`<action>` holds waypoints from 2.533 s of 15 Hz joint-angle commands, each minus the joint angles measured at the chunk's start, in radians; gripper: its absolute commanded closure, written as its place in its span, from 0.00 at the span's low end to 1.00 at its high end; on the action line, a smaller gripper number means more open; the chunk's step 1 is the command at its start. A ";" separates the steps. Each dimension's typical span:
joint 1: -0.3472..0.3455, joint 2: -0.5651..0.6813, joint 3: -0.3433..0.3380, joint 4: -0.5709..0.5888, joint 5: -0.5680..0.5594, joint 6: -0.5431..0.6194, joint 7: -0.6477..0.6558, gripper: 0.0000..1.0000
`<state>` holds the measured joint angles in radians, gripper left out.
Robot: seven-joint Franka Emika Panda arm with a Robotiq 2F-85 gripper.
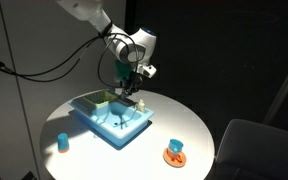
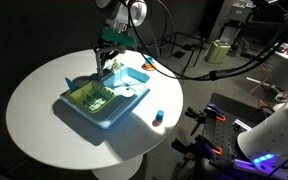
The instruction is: Turn the faucet handle
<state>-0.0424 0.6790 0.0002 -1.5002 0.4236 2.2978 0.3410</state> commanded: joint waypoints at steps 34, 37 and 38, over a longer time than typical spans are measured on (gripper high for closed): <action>0.009 -0.125 0.024 -0.126 -0.020 0.073 -0.071 0.00; 0.018 -0.154 0.013 -0.136 -0.045 0.090 -0.065 0.00; 0.021 -0.167 0.009 -0.143 -0.059 0.099 -0.065 0.00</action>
<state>-0.0298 0.5612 0.0213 -1.6125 0.3987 2.3755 0.2826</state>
